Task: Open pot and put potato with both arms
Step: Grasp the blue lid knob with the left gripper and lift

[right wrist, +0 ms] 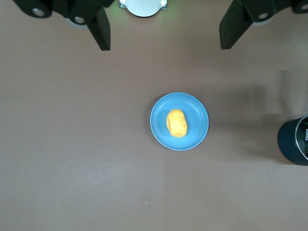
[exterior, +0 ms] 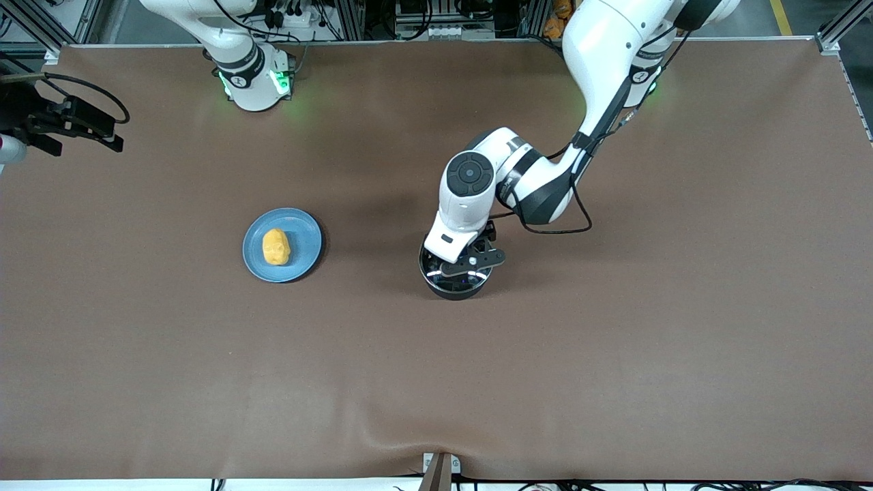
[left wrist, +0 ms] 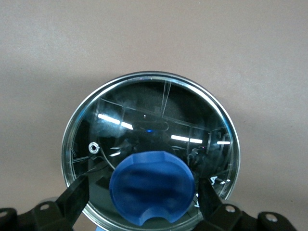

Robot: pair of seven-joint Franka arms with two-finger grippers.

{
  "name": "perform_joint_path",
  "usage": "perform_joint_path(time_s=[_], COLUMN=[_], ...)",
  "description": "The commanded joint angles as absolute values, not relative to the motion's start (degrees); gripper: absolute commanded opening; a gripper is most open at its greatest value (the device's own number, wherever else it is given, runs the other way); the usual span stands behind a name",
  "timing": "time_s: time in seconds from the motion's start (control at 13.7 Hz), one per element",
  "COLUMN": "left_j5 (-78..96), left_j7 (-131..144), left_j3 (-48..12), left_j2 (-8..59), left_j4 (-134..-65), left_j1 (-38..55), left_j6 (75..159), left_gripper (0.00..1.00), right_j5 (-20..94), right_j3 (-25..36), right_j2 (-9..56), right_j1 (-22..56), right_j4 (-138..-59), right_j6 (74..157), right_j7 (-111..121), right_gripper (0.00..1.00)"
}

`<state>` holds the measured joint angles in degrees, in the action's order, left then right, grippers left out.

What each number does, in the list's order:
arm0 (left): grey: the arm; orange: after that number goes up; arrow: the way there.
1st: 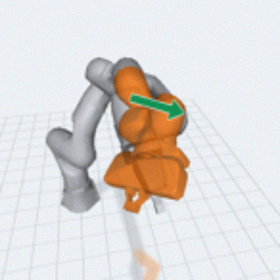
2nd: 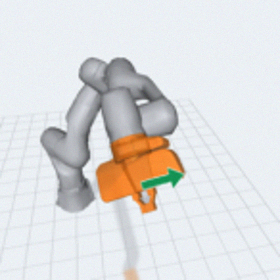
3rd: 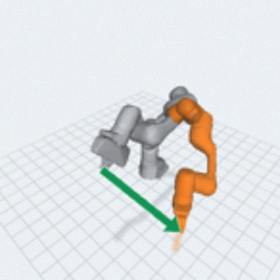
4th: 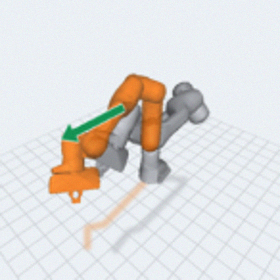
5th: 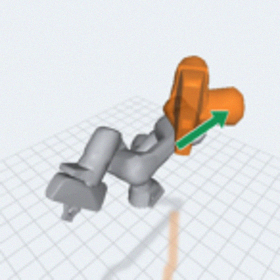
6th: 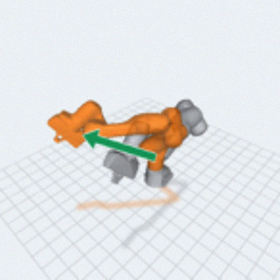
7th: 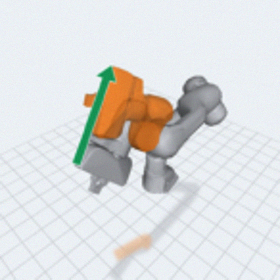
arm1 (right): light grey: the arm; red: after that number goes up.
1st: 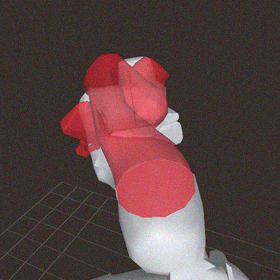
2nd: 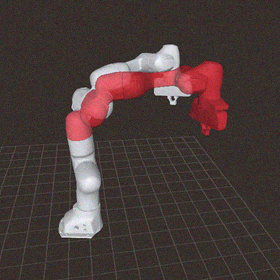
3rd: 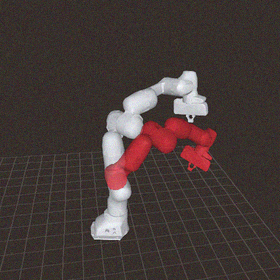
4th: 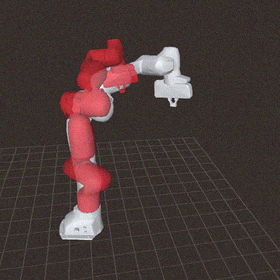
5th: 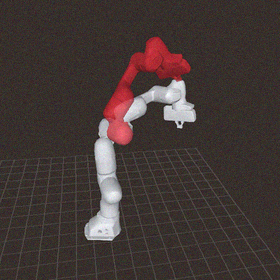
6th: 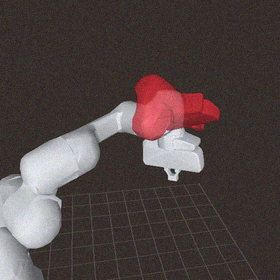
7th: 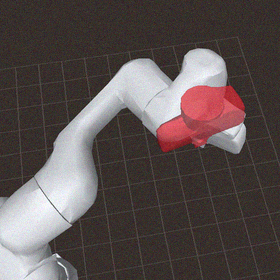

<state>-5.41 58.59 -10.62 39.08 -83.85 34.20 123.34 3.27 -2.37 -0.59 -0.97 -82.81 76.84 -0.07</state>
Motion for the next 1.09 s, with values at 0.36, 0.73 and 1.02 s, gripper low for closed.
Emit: perform_joint_path(time_s=[0.36,0.73,1.02], left_j5=[-7.03,-6.94,-6.68], left_j7=[60.20,61.43,61.26], left_j3=[-9.84,-9.84,-9.93], left_j2=[40.52,39.21,34.82], left_j4=[-82.09,-82.09,-82.09], left_j1=[35.16,34.98,32.97], left_j6=[124.28,124.19,122.53], left_gripper=[0.65,0.39,0.39], right_j5=[4.39,4.57,4.57], right_j3=[-3.08,-3.08,-3.08], right_j2=[-0.70,-0.70,-0.70], right_j1=[-2.20,-2.20,-2.29], right_j4=[-82.71,-82.71,-82.71], right_j6=[76.38,76.38,76.38], right_j7=[0.18,0.18,0.18], right_gripper=[1.00,1.00,1.00])
